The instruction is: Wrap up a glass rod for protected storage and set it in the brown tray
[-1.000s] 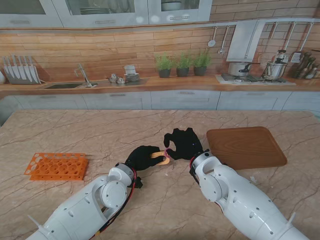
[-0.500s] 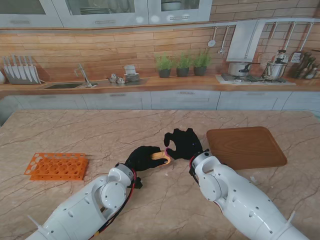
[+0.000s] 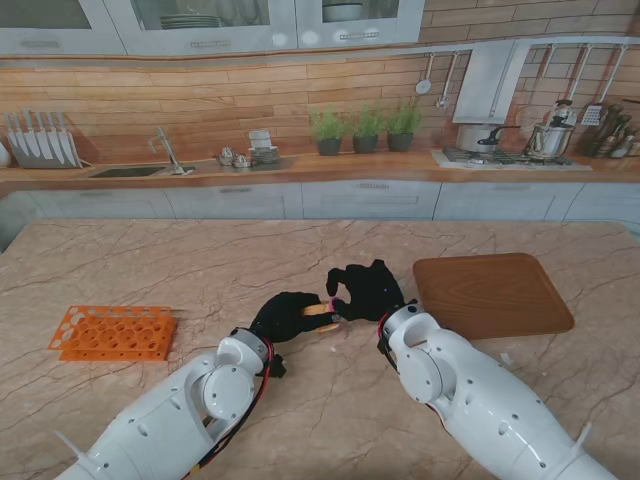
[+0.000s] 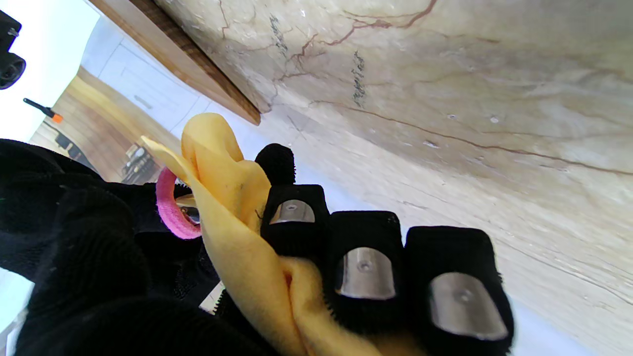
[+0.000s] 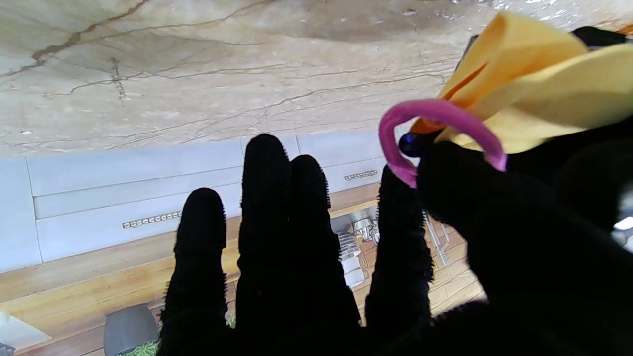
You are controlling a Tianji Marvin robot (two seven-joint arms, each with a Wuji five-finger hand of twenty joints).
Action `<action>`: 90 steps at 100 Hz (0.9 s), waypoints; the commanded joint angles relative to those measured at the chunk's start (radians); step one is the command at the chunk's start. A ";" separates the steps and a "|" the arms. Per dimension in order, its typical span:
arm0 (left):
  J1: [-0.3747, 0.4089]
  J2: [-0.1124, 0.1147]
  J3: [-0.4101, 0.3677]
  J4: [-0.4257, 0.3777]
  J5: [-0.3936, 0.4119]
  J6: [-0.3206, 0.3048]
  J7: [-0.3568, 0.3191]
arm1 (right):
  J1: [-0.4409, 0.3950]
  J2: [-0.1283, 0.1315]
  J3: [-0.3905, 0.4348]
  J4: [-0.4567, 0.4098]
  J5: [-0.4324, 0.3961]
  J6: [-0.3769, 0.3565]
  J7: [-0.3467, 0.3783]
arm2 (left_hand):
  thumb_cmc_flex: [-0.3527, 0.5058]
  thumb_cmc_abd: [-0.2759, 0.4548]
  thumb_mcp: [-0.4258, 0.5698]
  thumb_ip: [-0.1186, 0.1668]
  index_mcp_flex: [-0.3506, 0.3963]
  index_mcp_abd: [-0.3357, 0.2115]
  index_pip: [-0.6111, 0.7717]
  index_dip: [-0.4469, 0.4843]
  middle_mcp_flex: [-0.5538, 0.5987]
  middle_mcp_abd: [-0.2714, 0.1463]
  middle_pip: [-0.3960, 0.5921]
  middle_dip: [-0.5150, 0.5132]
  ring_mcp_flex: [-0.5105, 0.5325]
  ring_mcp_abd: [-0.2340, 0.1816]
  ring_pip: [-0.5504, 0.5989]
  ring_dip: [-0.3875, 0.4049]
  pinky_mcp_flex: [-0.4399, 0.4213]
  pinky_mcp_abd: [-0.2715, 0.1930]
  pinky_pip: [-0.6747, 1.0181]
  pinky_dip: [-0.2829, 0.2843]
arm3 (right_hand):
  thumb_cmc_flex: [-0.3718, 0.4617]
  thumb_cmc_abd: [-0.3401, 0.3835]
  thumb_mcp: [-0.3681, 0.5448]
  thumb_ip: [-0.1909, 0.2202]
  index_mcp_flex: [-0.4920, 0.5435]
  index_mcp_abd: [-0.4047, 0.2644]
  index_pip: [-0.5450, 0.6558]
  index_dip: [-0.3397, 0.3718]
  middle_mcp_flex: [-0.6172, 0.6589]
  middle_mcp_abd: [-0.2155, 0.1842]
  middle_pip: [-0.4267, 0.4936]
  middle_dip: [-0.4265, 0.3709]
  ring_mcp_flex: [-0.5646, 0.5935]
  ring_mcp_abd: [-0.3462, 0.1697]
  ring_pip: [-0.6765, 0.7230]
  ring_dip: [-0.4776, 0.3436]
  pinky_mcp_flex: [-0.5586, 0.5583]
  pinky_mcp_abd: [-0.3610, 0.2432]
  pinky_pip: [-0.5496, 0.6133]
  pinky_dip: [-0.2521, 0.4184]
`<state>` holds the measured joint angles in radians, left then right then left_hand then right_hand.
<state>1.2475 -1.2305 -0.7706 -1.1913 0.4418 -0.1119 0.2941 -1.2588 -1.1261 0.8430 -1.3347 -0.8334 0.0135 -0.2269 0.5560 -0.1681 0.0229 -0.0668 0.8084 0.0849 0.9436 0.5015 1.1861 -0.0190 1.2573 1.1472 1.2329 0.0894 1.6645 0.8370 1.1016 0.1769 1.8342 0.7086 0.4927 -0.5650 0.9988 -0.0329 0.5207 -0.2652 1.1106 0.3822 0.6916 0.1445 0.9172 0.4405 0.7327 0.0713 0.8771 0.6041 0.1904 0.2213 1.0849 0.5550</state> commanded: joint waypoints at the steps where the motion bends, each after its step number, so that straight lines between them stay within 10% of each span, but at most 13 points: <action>1: 0.008 -0.011 -0.001 -0.016 -0.007 0.008 0.002 | -0.008 -0.002 -0.004 -0.005 -0.001 -0.006 0.004 | 0.023 0.043 -0.029 0.030 0.050 0.027 0.013 0.018 0.045 -0.046 0.092 0.013 0.038 0.051 0.031 0.012 -0.010 0.012 0.260 -0.013 | -0.038 -0.061 0.010 -0.006 0.004 0.007 -0.006 -0.010 0.018 -0.005 -0.012 -0.011 0.020 0.000 -0.004 -0.007 -0.006 0.019 0.002 -0.001; 66: 0.015 -0.023 -0.002 -0.036 -0.048 0.052 0.003 | -0.008 0.009 -0.006 0.004 -0.057 -0.063 -0.030 | 0.250 0.190 0.016 0.035 0.046 0.069 0.020 0.010 0.069 -0.063 0.137 -0.047 0.036 0.084 -0.019 -0.027 -0.029 0.149 0.213 -0.127 | -0.075 -0.134 -0.036 -0.018 0.036 0.047 -0.110 0.079 0.002 -0.017 -0.009 0.000 0.003 -0.016 0.007 0.020 -0.011 0.026 -0.017 -0.002; 75: 0.017 -0.023 -0.003 -0.038 -0.052 0.056 0.000 | -0.008 0.010 -0.004 0.006 -0.062 -0.070 -0.034 | 0.156 0.167 0.217 0.039 0.047 0.072 0.020 0.014 0.074 -0.069 0.149 -0.063 0.037 0.088 -0.031 -0.026 -0.031 0.174 0.211 -0.159 | -0.075 -0.131 -0.044 -0.016 0.033 0.044 -0.116 0.088 0.000 -0.019 -0.009 0.000 0.002 -0.019 0.007 0.022 -0.011 0.023 -0.020 -0.002; 90: 0.019 -0.023 -0.005 -0.042 -0.055 0.059 0.000 | -0.009 0.013 0.003 0.008 -0.072 -0.088 -0.041 | 0.172 0.172 0.240 0.036 0.034 0.075 0.022 0.015 0.081 -0.074 0.154 -0.062 0.037 0.094 -0.036 -0.029 -0.032 0.184 0.203 -0.158 | -0.080 -0.117 -0.070 -0.018 0.030 0.039 -0.126 0.107 -0.004 -0.028 -0.012 0.000 0.000 -0.029 0.003 0.022 -0.010 0.016 -0.027 -0.002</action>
<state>1.2656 -1.2429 -0.7700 -1.2200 0.3917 -0.0584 0.2934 -1.2579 -1.1106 0.8520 -1.3212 -0.8999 -0.0569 -0.2674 0.6938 -0.0864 0.1038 -0.0860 0.8503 0.1072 0.9541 0.5127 1.2175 -0.0140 1.2974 1.0881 1.2333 0.1604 1.6185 0.8149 1.0652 0.3214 1.8374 0.5585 0.4830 -0.6263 1.0256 -0.0323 0.5473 -0.2252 0.9998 0.4731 0.6916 0.1365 0.9162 0.4403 0.7300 0.0664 0.8771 0.6131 0.1905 0.2235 1.0723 0.5550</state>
